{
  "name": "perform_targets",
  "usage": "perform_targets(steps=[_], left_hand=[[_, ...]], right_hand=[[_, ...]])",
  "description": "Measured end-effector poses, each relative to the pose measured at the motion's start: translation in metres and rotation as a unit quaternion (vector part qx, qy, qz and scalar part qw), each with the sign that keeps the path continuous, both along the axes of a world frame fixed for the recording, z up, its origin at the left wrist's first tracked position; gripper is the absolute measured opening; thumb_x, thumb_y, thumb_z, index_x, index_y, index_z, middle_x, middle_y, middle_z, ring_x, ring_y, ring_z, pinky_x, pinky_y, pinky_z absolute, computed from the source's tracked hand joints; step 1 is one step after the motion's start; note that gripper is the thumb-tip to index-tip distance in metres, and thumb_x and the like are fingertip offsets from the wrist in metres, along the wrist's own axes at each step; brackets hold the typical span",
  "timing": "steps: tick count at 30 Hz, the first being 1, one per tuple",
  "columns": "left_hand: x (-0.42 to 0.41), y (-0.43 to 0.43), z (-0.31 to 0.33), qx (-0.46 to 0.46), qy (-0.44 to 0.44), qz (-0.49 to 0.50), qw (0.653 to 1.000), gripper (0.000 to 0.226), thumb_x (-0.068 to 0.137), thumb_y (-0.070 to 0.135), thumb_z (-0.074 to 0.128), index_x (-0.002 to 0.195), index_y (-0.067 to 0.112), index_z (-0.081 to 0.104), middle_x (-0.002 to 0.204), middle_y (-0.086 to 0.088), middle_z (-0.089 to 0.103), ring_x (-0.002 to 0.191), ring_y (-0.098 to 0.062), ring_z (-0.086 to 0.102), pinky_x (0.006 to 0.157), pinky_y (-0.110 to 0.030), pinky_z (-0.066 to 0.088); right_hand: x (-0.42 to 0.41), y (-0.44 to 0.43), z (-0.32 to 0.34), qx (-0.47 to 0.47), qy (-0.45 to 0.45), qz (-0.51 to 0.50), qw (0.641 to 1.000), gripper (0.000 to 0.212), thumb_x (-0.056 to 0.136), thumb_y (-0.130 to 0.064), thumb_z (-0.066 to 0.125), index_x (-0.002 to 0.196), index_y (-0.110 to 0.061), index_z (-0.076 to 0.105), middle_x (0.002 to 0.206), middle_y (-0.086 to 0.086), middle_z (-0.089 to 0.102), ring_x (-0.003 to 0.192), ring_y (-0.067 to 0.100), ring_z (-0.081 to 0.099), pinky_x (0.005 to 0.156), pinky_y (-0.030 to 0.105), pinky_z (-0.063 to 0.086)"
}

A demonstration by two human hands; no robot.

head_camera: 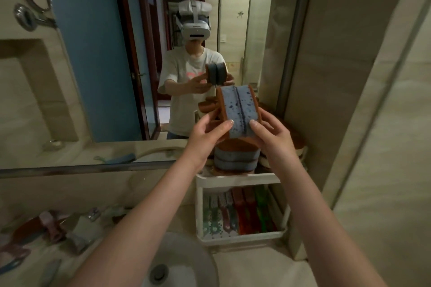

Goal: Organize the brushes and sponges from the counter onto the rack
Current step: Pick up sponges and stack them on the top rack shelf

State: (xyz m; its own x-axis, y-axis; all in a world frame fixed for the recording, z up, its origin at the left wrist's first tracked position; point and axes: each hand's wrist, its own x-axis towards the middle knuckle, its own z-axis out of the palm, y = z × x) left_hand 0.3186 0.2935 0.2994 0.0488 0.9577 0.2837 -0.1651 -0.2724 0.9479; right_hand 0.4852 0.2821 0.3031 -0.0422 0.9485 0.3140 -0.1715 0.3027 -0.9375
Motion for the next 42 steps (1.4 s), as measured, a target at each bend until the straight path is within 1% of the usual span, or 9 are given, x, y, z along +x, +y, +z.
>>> perform_targets(steps=[5, 9, 13, 19, 24, 27, 32, 36, 42], left_hand=[[0.009, 0.013, 0.001, -0.001, 0.013, 0.064, 0.998, 0.061, 0.074, 0.037, 0.075, 0.128, 0.022, 0.052, 0.114, 0.002, 0.065, 0.105, -0.015, 0.064, 0.091, -0.039, 0.053], [0.007, 0.020, 0.008, 0.006, 0.039, 0.109, 0.993, 0.061, 0.078, 0.031, 0.072, 0.132, 0.018, 0.047, 0.103, 0.012, 0.057, 0.098, -0.006, 0.059, 0.074, -0.023, 0.052], [0.002, 0.027, 0.008, 0.000, 0.059, 0.119, 0.991, 0.059, 0.078, 0.035, 0.072, 0.130, 0.023, 0.046, 0.111, 0.002, 0.058, 0.099, -0.011, 0.061, 0.068, -0.019, 0.051], [-0.005, 0.035, 0.004, -0.004, 0.074, 0.118, 0.990, 0.056, 0.080, 0.031, 0.070, 0.130, 0.020, 0.046, 0.113, -0.006, 0.060, 0.094, -0.012, 0.063, 0.056, -0.011, 0.052], [-0.002, 0.043, 0.004, -0.016, 0.107, 0.120, 0.987, 0.059, 0.078, 0.038, 0.071, 0.129, 0.021, 0.048, 0.111, -0.005, 0.061, 0.096, -0.016, 0.064, 0.067, -0.022, 0.055], [0.006, 0.051, 0.006, -0.024, 0.147, 0.132, 0.980, 0.060, 0.074, 0.046, 0.072, 0.126, 0.024, 0.049, 0.109, -0.006, 0.061, 0.095, -0.017, 0.064, 0.072, -0.029, 0.056], [0.030, 0.077, 0.015, -0.027, 0.240, 0.144, 0.960, 0.070, 0.069, 0.057, 0.071, 0.125, 0.022, 0.049, 0.113, -0.005, 0.057, 0.100, -0.019, 0.059, 0.079, -0.033, 0.054], [0.055, 0.102, 0.023, -0.045, 0.320, 0.145, 0.935, 0.091, 0.058, 0.069, 0.069, 0.130, 0.018, 0.046, 0.130, -0.005, 0.052, 0.117, -0.024, 0.052, 0.096, -0.044, 0.049], [0.082, 0.126, 0.024, -0.045, 0.400, 0.152, 0.903, 0.097, 0.060, 0.072, 0.066, 0.133, 0.013, 0.043, 0.132, -0.008, 0.052, 0.122, -0.028, 0.049, 0.099, -0.042, 0.046]], right_hand=[[0.043, 0.018, 0.004, 0.027, -0.082, -0.138, 0.987, 0.053, 0.083, -0.031, 0.071, 0.132, -0.028, 0.053, 0.122, -0.006, 0.062, 0.110, 0.013, 0.061, 0.091, 0.039, 0.055], [0.072, 0.048, 0.013, 0.006, -0.239, -0.255, 0.937, 0.060, 0.083, -0.033, 0.070, 0.138, -0.026, 0.047, 0.134, 0.000, 0.054, 0.118, 0.019, 0.055, 0.095, 0.035, 0.051], [0.076, 0.077, 0.016, -0.020, -0.405, -0.254, 0.878, 0.060, 0.086, -0.034, 0.067, 0.140, -0.024, 0.044, 0.137, 0.005, 0.050, 0.119, 0.025, 0.051, 0.092, 0.032, 0.046], [0.073, 0.111, 0.013, -0.072, -0.506, -0.233, 0.827, 0.063, 0.084, -0.036, 0.068, 0.140, -0.022, 0.044, 0.143, 0.005, 0.047, 0.126, 0.027, 0.047, 0.101, 0.036, 0.042], [0.073, 0.123, -0.001, -0.078, -0.522, -0.248, 0.813, 0.063, 0.084, -0.044, 0.065, 0.140, -0.025, 0.044, 0.140, 0.008, 0.048, 0.126, 0.031, 0.045, 0.103, 0.042, 0.043], [0.071, 0.106, -0.007, -0.019, -0.485, -0.296, 0.823, 0.056, 0.087, -0.046, 0.060, 0.136, -0.024, 0.048, 0.135, 0.007, 0.050, 0.122, 0.029, 0.046, 0.100, 0.044, 0.045], [0.061, 0.067, -0.029, 0.136, -0.372, -0.326, 0.858, 0.019, 0.092, -0.029, 0.056, 0.101, -0.017, 0.068, 0.092, 0.000, 0.066, 0.086, 0.016, 0.061, 0.073, 0.032, 0.052], [0.061, 0.066, -0.040, 0.089, -0.393, -0.288, 0.869, 0.023, 0.096, -0.031, 0.051, 0.086, -0.020, 0.068, 0.075, -0.005, 0.062, 0.071, 0.011, 0.058, 0.055, 0.019, 0.038], [0.067, 0.070, -0.035, 0.041, -0.367, -0.250, 0.895, 0.035, 0.098, -0.036, 0.045, 0.083, -0.016, 0.069, 0.074, 0.001, 0.066, 0.070, 0.013, 0.060, 0.059, 0.030, 0.042]])
